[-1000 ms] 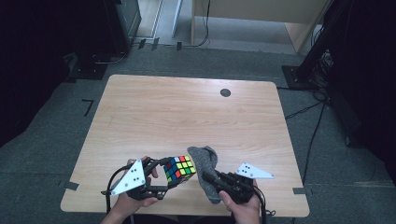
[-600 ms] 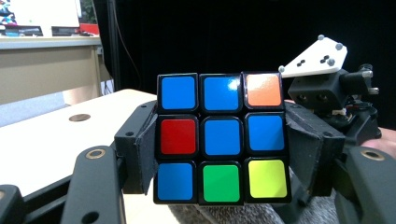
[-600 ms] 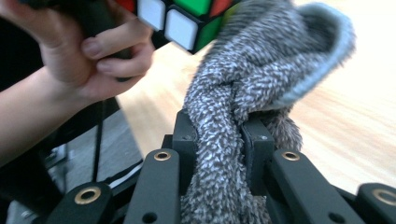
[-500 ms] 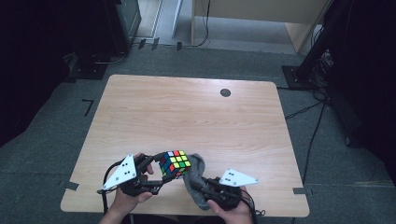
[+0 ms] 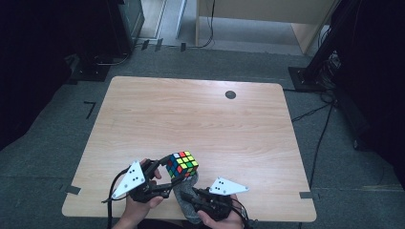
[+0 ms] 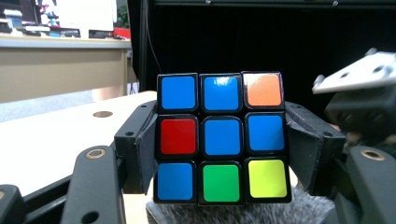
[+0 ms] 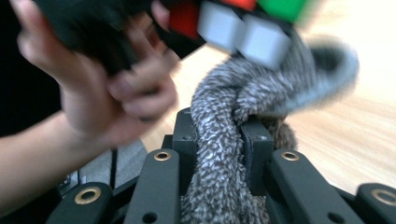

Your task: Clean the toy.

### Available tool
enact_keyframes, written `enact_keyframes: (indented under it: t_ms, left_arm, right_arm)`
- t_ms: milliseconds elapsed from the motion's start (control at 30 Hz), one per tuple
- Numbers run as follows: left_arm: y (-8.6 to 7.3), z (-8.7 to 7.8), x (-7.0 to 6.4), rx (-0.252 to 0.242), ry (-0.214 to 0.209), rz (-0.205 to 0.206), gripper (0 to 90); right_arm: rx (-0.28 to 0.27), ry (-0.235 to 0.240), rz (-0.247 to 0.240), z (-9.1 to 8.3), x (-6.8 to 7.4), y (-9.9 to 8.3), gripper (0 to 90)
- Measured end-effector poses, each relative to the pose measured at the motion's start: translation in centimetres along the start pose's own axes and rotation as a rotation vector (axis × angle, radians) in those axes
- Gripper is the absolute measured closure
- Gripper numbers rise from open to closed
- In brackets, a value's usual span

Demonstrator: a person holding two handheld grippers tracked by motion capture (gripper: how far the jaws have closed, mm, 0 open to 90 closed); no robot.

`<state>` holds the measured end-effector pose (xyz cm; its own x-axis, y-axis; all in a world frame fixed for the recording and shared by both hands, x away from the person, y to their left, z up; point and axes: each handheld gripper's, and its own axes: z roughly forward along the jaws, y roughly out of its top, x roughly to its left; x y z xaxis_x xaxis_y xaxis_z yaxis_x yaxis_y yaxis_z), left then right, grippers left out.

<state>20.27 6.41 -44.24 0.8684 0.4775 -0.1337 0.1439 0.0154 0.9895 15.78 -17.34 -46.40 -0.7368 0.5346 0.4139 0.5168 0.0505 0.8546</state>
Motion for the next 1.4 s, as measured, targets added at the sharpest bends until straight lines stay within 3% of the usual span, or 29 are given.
enact_keyframes:
  t_ms: [67, 133, 200, 433, 467, 567, 700, 800, 900, 1033, 1100, 1233, 1300, 1367, 1400]
  left_arm:
    - [-0.2, 0.3, 0.0, 0.009, -0.002, -0.013, 34.3]
    - [-0.3, 0.4, 0.0, 0.016, 0.008, -0.014, 34.3]
    - [-0.2, 0.2, 0.1, 0.014, 0.027, -0.009, 34.4]
    - [0.5, -0.7, 0.9, -0.023, 0.06, -0.033, 34.5]
    - [0.5, -0.6, 0.9, -0.02, 0.061, -0.035, 34.4]
    - [0.3, -0.4, 0.7, -0.012, 0.063, -0.037, 34.4]
    - [0.0, 0.1, 0.1, 0.019, 0.06, -0.011, 34.4]
    - [0.0, 0.3, -0.2, 0.023, 0.054, -0.002, 34.4]
    - [0.3, 0.1, 0.0, 0.014, 0.06, -0.005, 34.4]
    - [0.4, -0.1, 0.4, 0.019, 0.069, -0.012, 34.4]
    - [0.4, -0.2, 0.5, 0.023, 0.051, -0.016, 34.3]
    - [0.7, -0.1, 0.0, 0.037, 0.039, 0.029, 34.2]
    - [0.7, -0.1, -0.2, 0.035, 0.051, 0.024, 34.2]
    - [0.7, 0.0, -0.1, 0.029, 0.077, 0.014, 34.2]
    - [0.7, -0.1, 0.0, 0.025, 0.07, 0.008, 34.3]
  right_arm:
    - [0.011, 0.031, -0.021, 0.1, 0.5, 0.2, 73.3]
    - [0.005, 0.033, -0.053, 0.2, 1.1, 0.2, 73.5]
    - [-0.013, -0.006, -0.066, -0.1, 1.2, 0.4, 74.3]
    - [-0.119, -0.224, 0.071, -2.5, -1.7, 0.3, 75.0]
    - [-0.119, -0.237, 0.083, -2.6, -1.9, 0.3, 75.0]
    - [-0.08, -0.178, 0.07, -1.8, -1.5, 0.1, 74.8]
    - [-0.002, -0.051, -0.035, 0.3, 1.0, 0.0, 74.5]
    - [-0.026, -0.034, -0.062, 0.3, 1.6, 0.3, 74.5]
    - [-0.064, -0.089, -0.004, -0.6, 0.4, 0.4, 74.6]
    - [-0.079, -0.225, 0.072, -1.9, -2.0, 0.2, 74.7]
    - [-0.097, -0.292, 0.088, -2.6, -2.9, 0.2, 74.6]
    - [-0.126, -0.395, 0.123, -3.8, -4.1, 0.2, 75.0]
    - [-0.092, -0.399, 0.136, -3.6, -4.2, 0.0, 74.9]
    - [-0.022, -0.384, 0.093, -2.3, -3.2, -0.5, 74.9]
    - [-0.004, -0.363, 0.066, -1.4, -2.5, -0.8, 74.9]
